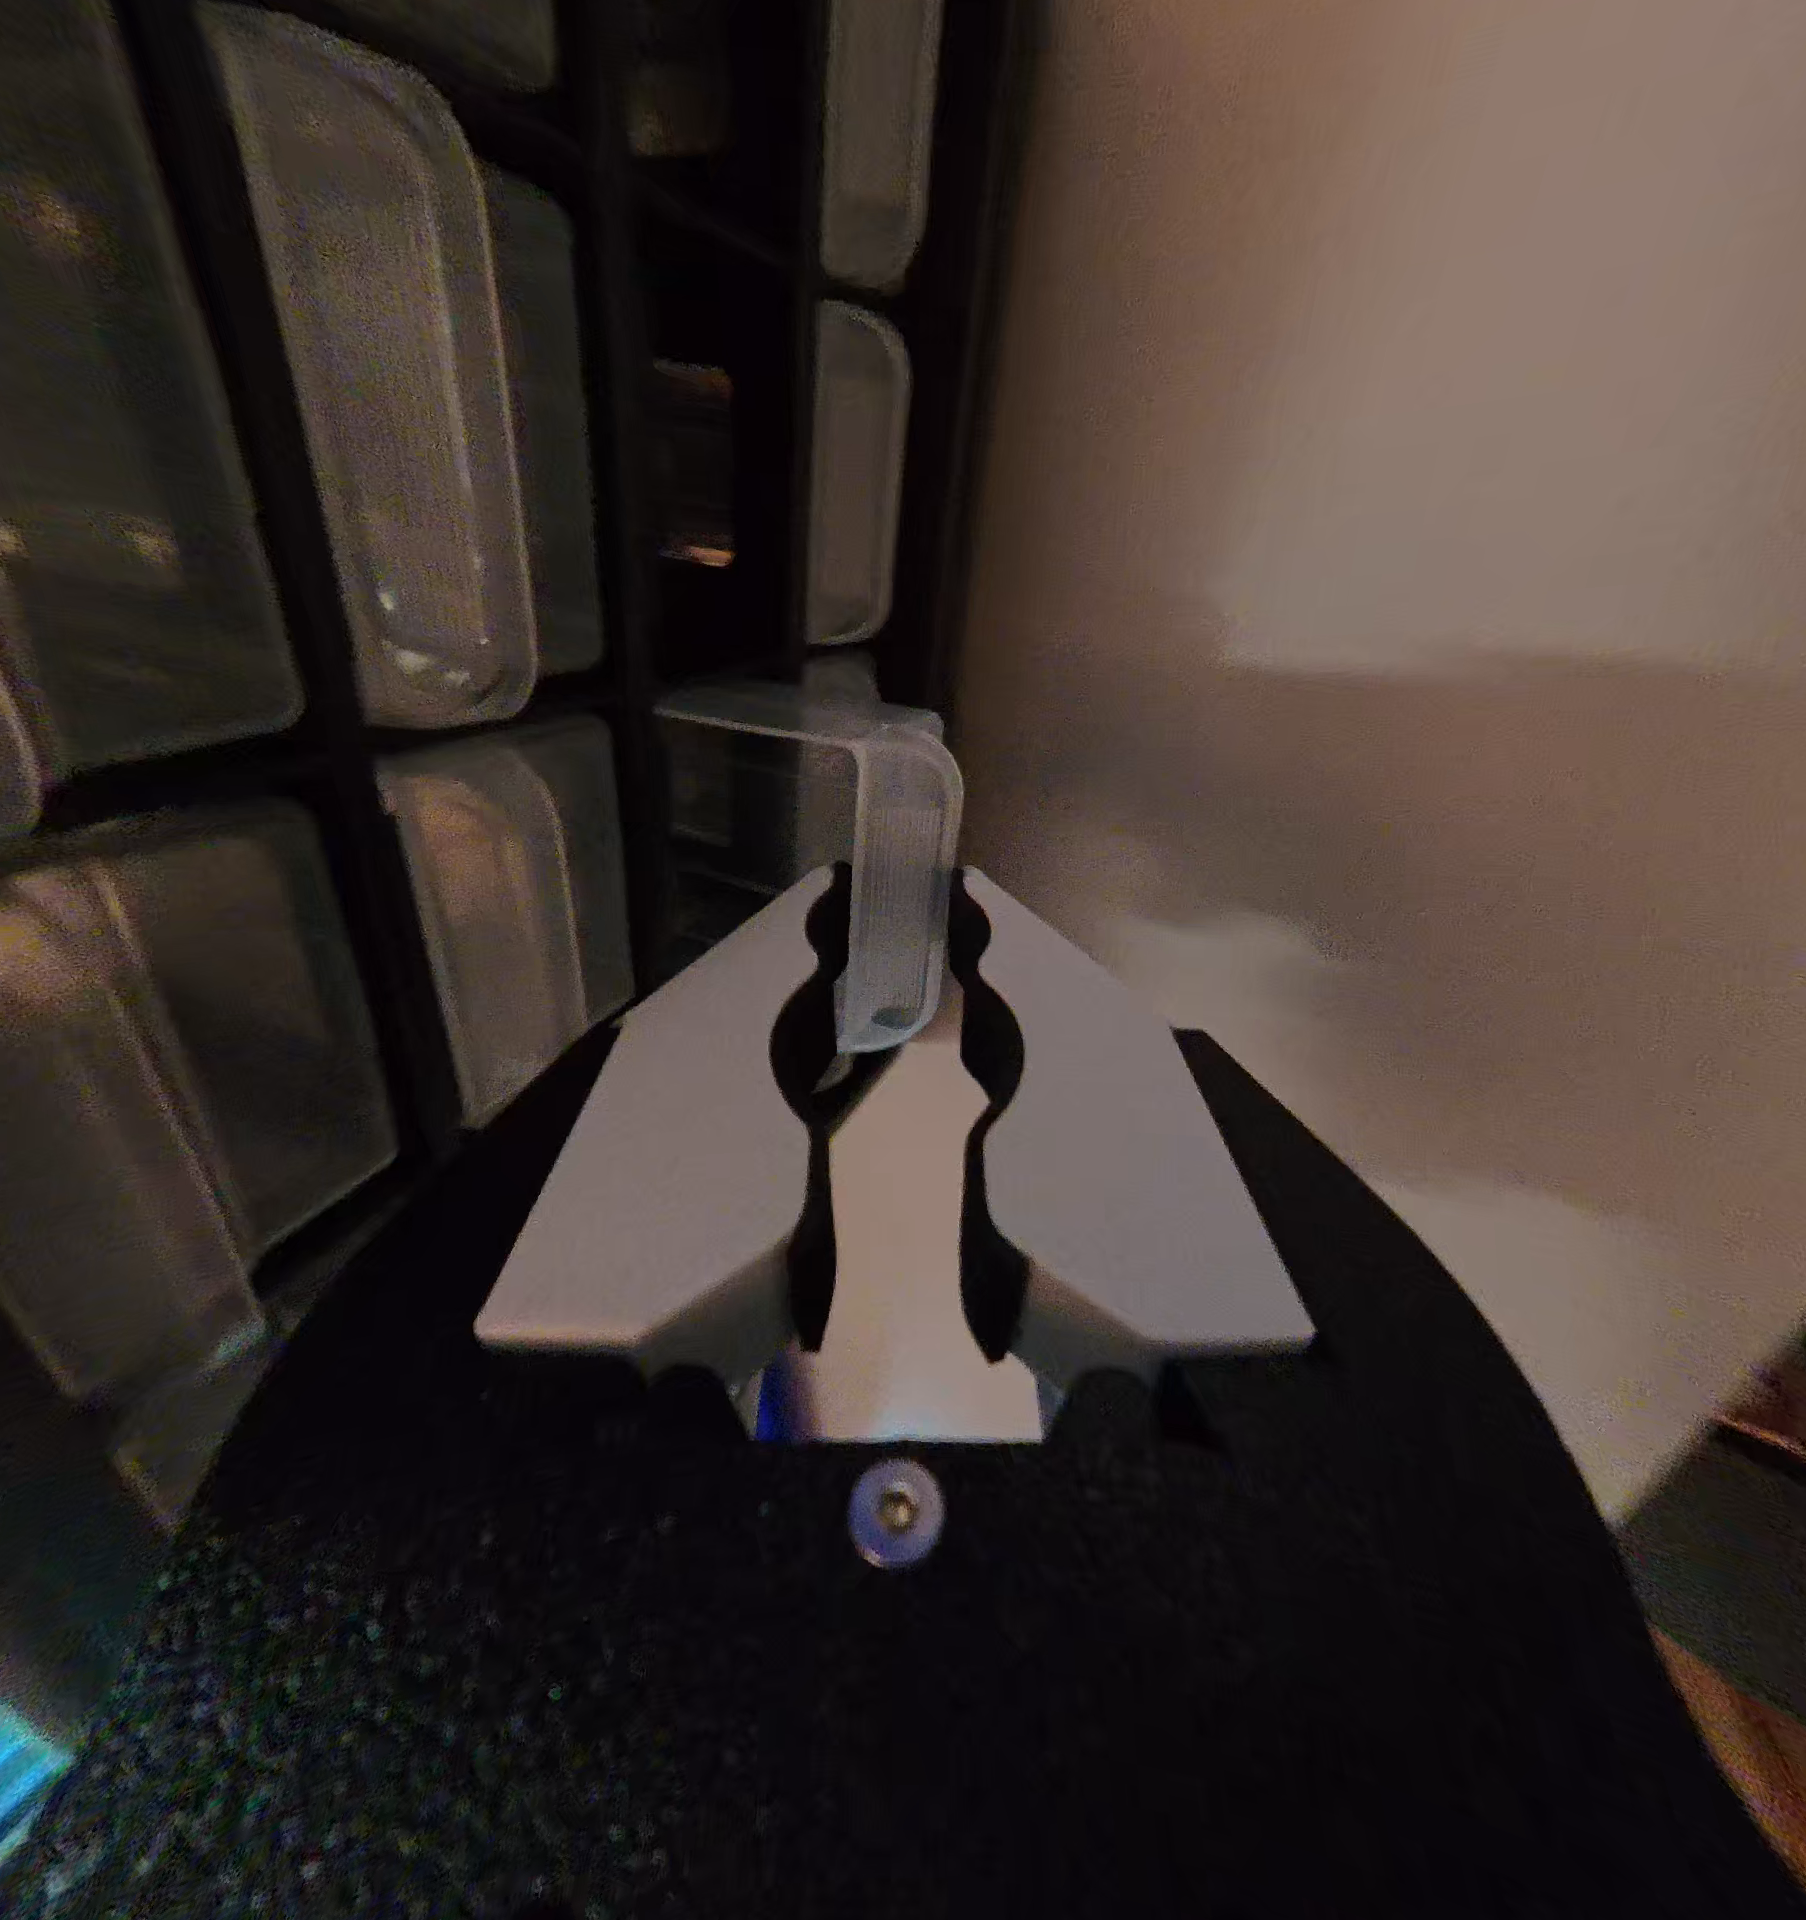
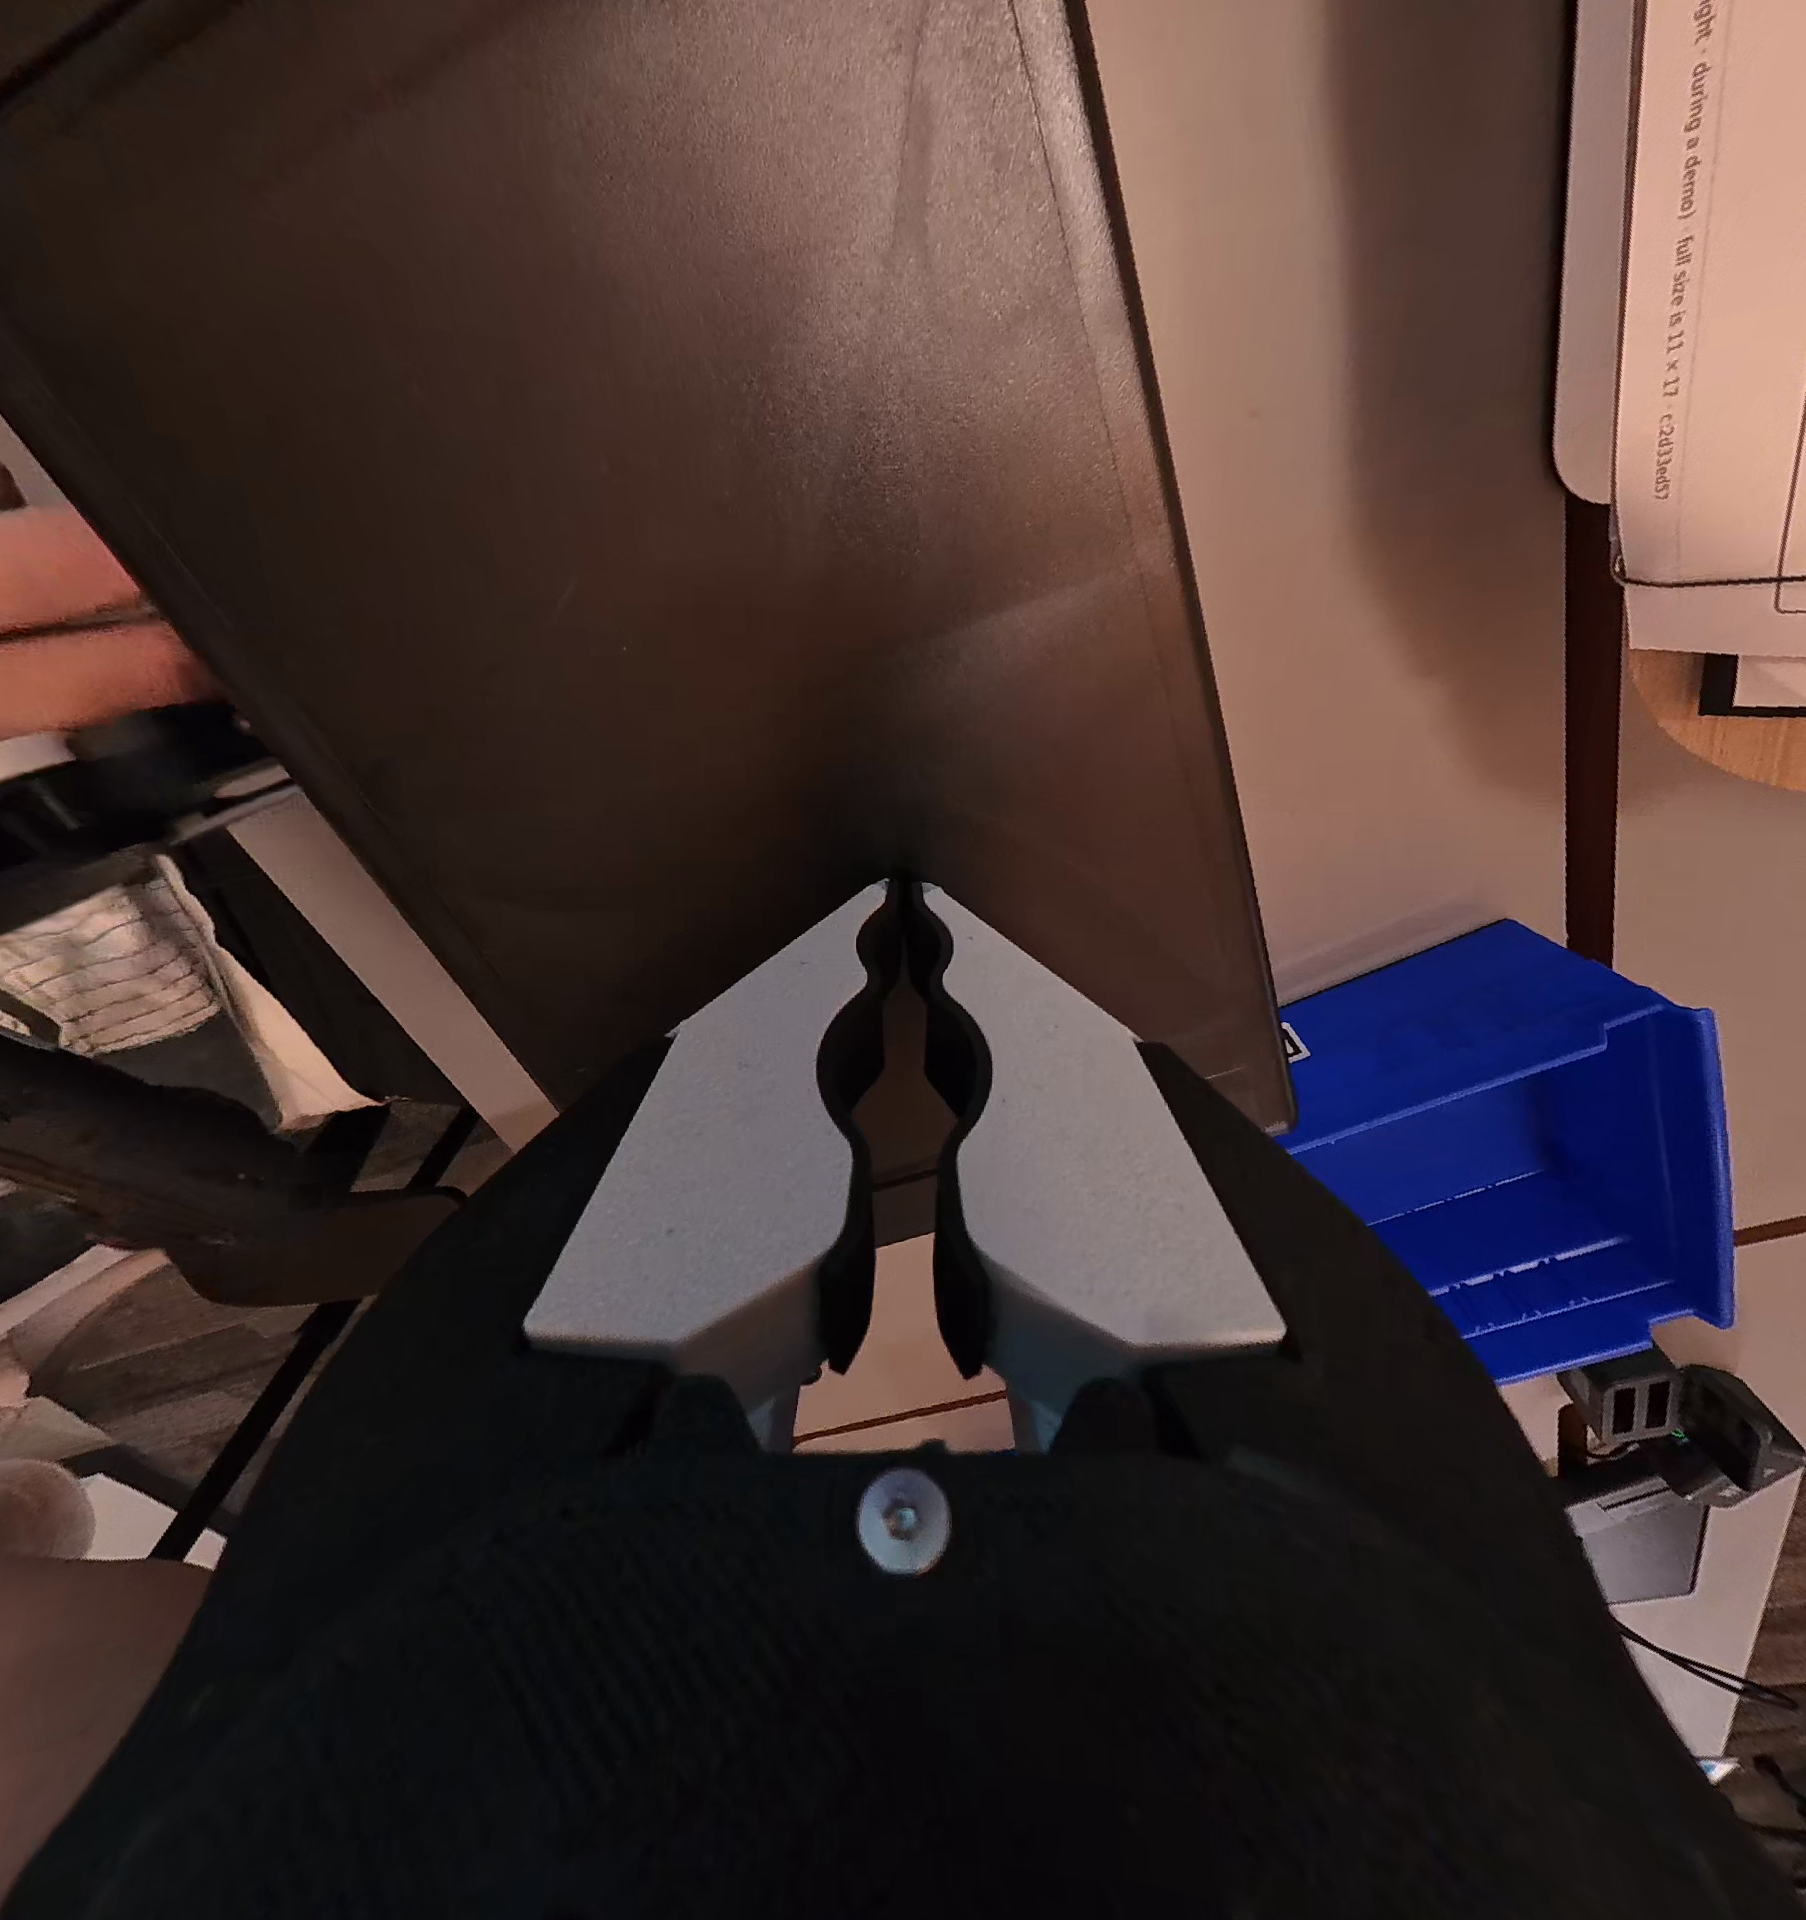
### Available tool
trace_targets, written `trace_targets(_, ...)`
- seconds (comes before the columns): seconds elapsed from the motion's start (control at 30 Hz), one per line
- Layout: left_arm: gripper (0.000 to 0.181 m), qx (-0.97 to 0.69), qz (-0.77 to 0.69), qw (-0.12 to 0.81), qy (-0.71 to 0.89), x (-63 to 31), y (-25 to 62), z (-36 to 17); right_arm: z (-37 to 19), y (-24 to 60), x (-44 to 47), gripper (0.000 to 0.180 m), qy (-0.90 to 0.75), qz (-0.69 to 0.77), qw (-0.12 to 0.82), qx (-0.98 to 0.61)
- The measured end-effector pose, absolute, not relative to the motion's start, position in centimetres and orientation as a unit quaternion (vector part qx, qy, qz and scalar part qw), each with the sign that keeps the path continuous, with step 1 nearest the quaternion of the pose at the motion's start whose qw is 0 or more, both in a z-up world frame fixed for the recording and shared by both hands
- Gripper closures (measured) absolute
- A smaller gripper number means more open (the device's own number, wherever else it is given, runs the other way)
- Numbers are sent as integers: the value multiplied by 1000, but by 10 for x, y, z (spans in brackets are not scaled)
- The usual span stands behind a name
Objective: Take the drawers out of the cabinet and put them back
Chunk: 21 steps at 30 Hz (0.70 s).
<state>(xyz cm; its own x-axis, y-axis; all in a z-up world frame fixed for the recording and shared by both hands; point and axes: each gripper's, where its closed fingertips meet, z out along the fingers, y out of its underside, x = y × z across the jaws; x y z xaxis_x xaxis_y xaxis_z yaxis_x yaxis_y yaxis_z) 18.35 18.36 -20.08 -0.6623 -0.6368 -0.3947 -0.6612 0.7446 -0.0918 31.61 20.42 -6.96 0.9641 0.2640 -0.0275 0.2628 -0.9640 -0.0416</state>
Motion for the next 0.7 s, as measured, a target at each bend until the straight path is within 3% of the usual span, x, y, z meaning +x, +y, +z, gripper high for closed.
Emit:
trace_targets(0.07,164,-332,39,274,902,190,191,-196,-70,204,316,180,-136,14,18,-990)
trace_targets(0.3,127,-230,55,532,813,192,188,-181,-70,204,316,180,-140,6,11,-990)
trace_targets(0.37,135,-195,68,592,779,187,182,-184,-70,204,316,180,-141,5,11,-990)
trace_targets(0.47,181,-154,79,668,724,180,171,-185,-70,204,316,180,-140,3,15,-990)
trace_targets(0.7,181,-148,141,708,676,191,187,-187,-69,204,316,180,-134,4,15,-991)
